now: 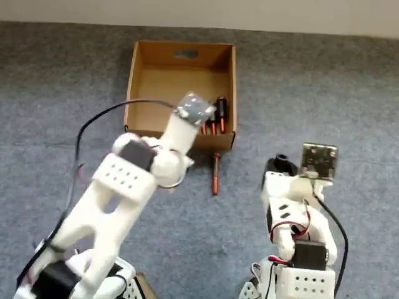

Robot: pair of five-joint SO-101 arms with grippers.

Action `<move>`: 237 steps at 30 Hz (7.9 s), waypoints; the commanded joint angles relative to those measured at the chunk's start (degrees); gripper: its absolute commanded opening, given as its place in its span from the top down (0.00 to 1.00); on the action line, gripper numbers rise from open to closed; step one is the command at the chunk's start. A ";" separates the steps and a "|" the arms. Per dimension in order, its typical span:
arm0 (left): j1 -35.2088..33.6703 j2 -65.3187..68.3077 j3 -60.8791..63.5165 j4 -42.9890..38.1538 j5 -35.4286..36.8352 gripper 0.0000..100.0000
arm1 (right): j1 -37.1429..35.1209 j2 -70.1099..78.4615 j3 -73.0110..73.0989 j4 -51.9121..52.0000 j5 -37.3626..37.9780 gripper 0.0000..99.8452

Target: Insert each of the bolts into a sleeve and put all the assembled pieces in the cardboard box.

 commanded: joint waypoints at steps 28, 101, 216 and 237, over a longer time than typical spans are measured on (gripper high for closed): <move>7.25 60.70 -47.60 -2.20 26.55 0.91 | 4.70 -9.27 3.74 -1.10 -2.90 0.99; 12.53 -21.32 4.62 -54.59 22.24 0.99 | -22.37 -9.01 8.13 -33.45 1.67 0.99; -32.48 -79.96 63.78 -8.70 5.54 0.97 | -29.76 82.59 -58.15 -33.45 -5.54 0.99; -32.48 -79.87 63.78 -8.62 5.54 0.98 | -28.97 118.46 -83.12 -27.74 -8.18 0.99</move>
